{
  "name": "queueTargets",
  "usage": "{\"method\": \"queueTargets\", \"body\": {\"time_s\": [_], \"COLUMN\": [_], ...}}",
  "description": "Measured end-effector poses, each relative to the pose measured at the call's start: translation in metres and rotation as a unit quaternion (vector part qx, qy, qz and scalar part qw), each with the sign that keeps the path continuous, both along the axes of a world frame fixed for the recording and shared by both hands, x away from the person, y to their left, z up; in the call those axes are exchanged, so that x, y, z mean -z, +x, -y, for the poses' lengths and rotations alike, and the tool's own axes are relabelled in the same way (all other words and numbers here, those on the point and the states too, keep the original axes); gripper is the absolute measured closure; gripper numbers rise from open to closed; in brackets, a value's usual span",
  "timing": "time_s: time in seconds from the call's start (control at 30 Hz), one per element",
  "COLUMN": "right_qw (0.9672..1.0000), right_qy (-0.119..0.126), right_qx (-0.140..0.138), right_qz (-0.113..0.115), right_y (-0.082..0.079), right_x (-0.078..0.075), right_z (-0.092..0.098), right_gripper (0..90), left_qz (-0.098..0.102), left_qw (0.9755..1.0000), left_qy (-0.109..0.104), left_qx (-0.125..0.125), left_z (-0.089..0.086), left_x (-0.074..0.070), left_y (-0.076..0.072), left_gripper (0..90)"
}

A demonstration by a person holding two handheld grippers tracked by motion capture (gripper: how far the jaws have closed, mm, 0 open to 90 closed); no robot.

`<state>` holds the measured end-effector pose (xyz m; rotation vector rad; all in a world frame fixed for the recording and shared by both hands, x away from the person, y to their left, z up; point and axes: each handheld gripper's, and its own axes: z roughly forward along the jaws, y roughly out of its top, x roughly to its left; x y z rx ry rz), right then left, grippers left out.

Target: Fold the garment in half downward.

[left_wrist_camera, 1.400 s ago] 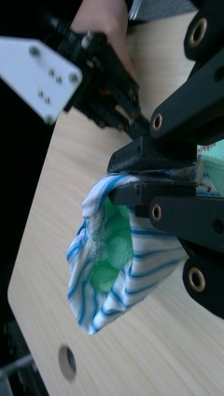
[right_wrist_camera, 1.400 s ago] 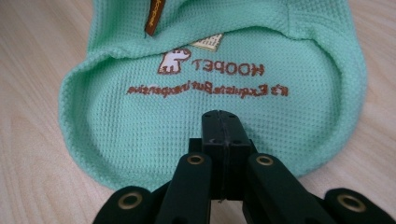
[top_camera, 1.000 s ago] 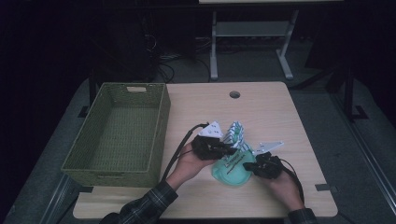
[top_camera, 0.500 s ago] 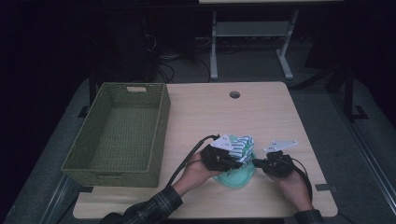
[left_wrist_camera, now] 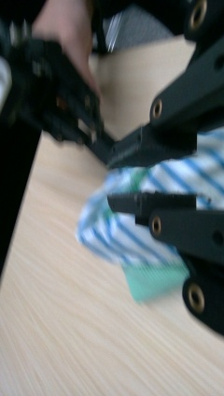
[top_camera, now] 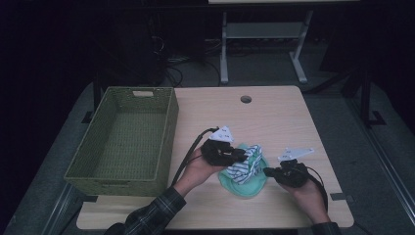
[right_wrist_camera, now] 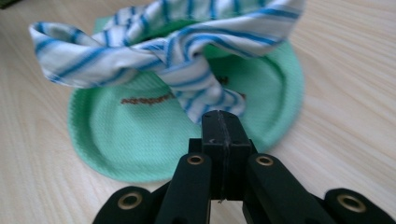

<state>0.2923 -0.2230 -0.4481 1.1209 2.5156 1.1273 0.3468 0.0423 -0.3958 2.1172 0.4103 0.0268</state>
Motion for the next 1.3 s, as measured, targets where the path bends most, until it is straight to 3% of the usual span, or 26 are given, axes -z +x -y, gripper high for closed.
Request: {"method": "queueTargets", "body": {"time_s": [0.13, 0.23, 0.37, 0.6, 0.8, 1.0, 1.17, 1.3], "right_qw": [1.0, 0.9999, 0.9997, 0.9992, 0.9986, 0.9996, 0.9997, 0.9992], "right_qy": [0.004, 0.001, 0.003, 0.025, 0.039, 0.021, 0.016, 0.015], "right_qx": [-0.009, -0.015, -0.022, -0.032, -0.035, -0.013, 0.017, 0.037], "right_qz": [-0.002, -0.004, -0.007, -0.005, 0.004, -0.011, -0.004, 0.001], "right_y": [0.001, 0.005, 0.01, 0.009, 0.001, -0.006, -0.01, -0.011], "right_x": [0.001, 0.002, 0.004, 0.002, -0.001, 0.006, 0.005, 0.002], "right_z": [-0.007, -0.012, -0.018, -0.02, -0.011, 0.004, 0.022, 0.035], "right_gripper": [89.8, 89.8, 89.8, 89.8, 89.8, 89.8, 89.8, 89.8], "left_qz": [-0.01, -0.015, -0.024, -0.02, -0.018, -0.029, -0.026, -0.027], "left_qw": [0.999, 0.9979, 0.9978, 0.9982, 0.9982, 0.9964, 0.9946, 0.9943], "left_qy": [0.04, 0.063, 0.061, 0.045, 0.035, 0.052, 0.068, 0.07], "left_qx": [-0.017, -0.008, 0.009, 0.034, 0.046, 0.061, 0.074, 0.075], "left_z": [0.002, 0.009, 0.02, 0.033, 0.042, 0.055, 0.062, 0.065], "left_x": [0.022, 0.039, 0.047, 0.044, 0.042, 0.057, 0.063, 0.066], "left_y": [0.011, 0.015, 0.015, 0.007, 0.0, -0.005, -0.009, -0.011], "left_gripper": [85.3, 86.0, 87.3, 88.9, 89.4, 89.4, 89.4, 89.4]}}
